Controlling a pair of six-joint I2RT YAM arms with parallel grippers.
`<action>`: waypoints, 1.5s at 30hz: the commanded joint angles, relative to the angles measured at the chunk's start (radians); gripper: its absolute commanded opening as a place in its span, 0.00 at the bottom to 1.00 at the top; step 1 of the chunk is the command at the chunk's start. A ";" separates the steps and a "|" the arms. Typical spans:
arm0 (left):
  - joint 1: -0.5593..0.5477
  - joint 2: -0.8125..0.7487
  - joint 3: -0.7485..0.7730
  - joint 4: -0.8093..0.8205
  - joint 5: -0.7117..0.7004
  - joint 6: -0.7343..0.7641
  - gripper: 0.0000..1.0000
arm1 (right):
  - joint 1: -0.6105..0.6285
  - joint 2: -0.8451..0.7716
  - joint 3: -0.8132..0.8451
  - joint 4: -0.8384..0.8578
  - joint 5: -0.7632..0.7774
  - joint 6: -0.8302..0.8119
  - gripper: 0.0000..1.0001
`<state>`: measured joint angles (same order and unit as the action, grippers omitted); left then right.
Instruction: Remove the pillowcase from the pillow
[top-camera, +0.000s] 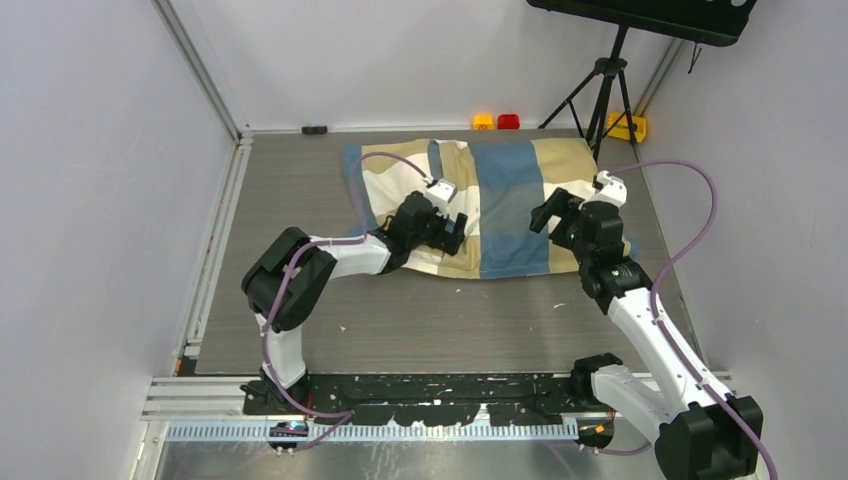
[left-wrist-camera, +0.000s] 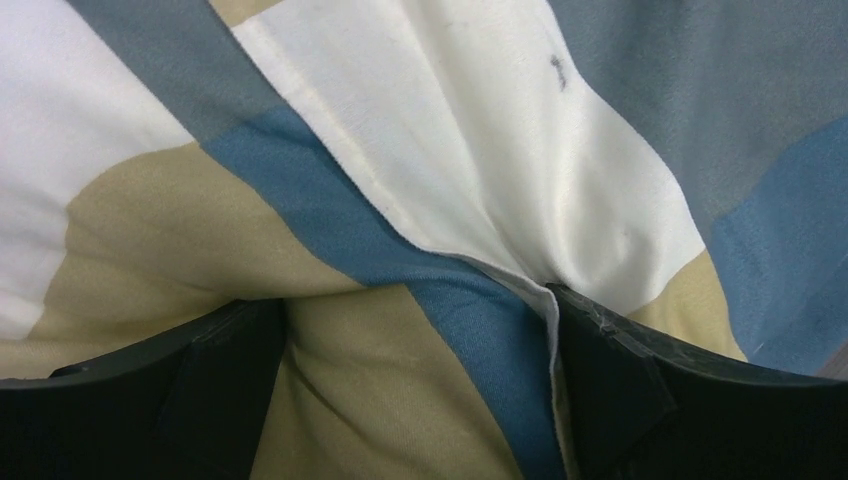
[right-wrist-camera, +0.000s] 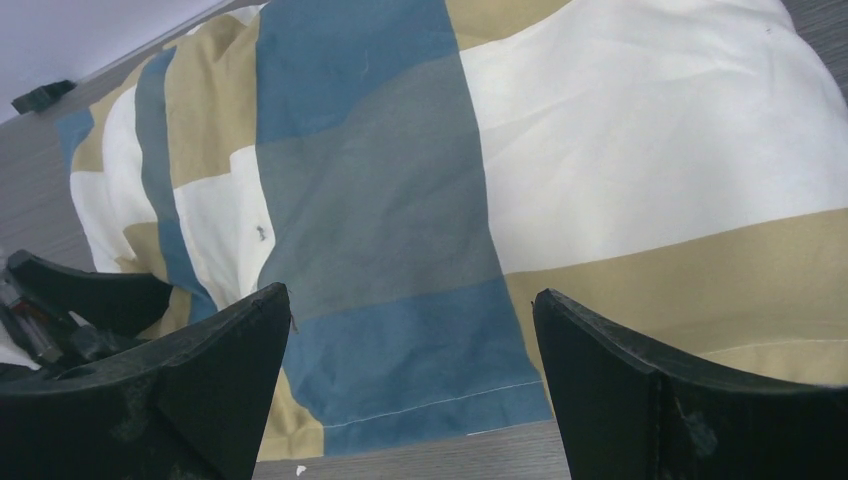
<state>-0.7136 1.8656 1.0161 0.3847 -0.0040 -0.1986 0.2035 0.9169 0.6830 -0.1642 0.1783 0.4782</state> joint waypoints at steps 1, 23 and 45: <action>-0.081 0.104 0.086 -0.060 0.044 0.103 1.00 | -0.001 -0.045 -0.001 0.001 0.022 0.009 0.96; -0.181 -0.098 -0.031 -0.082 -0.089 0.181 1.00 | -0.001 -0.056 0.016 -0.066 0.004 0.011 0.96; 0.143 -1.024 -0.334 -0.594 -0.096 -0.291 1.00 | 0.466 0.164 0.294 -0.274 0.181 0.029 0.95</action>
<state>-0.6193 0.8932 0.7200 -0.1108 -0.1471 -0.3382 0.5713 1.0275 0.9298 -0.4572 0.2810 0.4801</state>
